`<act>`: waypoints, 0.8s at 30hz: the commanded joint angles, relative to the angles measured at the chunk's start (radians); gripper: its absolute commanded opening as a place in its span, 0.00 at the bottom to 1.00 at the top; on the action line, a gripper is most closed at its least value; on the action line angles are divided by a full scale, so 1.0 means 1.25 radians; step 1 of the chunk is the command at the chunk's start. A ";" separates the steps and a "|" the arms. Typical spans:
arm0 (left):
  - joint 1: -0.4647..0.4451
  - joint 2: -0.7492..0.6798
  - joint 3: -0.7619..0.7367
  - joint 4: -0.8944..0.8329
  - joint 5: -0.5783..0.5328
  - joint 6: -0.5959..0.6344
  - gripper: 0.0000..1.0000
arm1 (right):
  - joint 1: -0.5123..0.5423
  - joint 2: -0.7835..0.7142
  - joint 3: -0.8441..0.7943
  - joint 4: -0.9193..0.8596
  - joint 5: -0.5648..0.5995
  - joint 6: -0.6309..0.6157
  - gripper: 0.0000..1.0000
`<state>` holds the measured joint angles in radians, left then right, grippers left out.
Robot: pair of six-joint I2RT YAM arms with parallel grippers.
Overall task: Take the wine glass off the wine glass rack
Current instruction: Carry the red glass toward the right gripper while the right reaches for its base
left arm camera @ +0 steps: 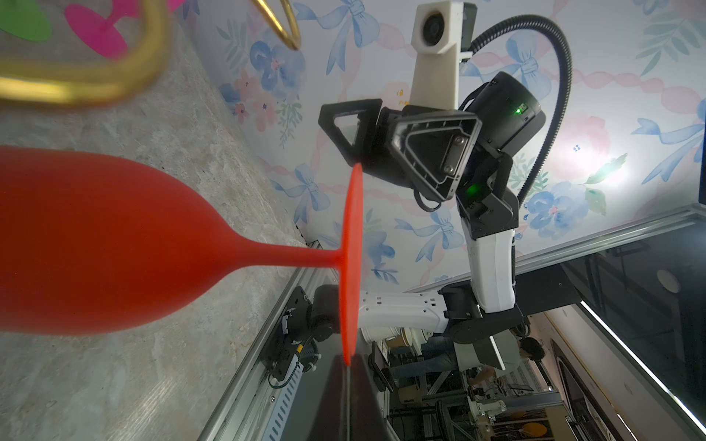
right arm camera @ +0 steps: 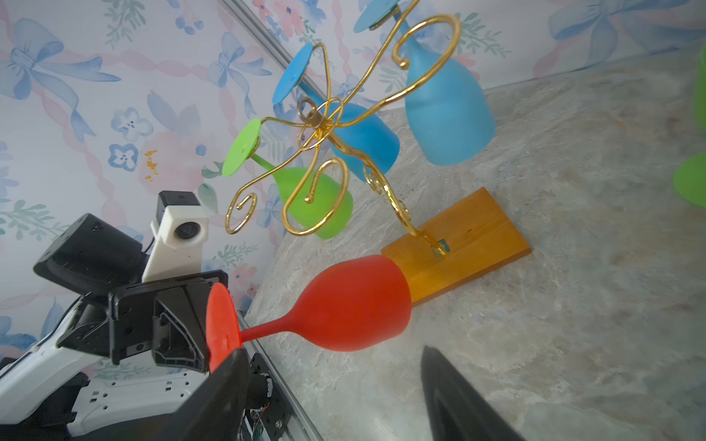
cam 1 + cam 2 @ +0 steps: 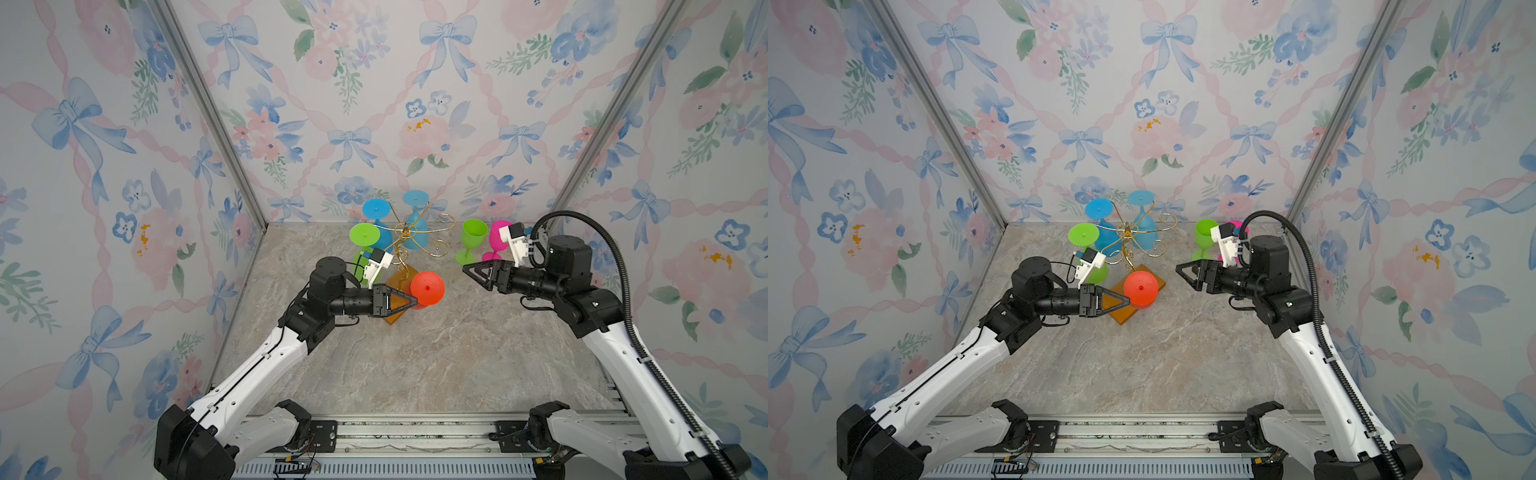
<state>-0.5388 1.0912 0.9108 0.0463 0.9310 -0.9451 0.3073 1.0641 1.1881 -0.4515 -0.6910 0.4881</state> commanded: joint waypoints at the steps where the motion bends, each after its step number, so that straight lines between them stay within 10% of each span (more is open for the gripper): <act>1: -0.006 0.009 -0.009 0.013 0.027 0.031 0.00 | 0.040 -0.016 -0.008 0.065 -0.107 0.018 0.72; 24: -0.010 0.014 -0.002 0.012 0.040 0.039 0.00 | 0.137 0.065 0.034 -0.018 -0.098 -0.018 0.43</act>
<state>-0.5438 1.1099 0.9104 0.0463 0.9592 -0.9226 0.4675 1.1419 1.1984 -0.4610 -0.8078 0.4713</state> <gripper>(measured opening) 0.047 0.441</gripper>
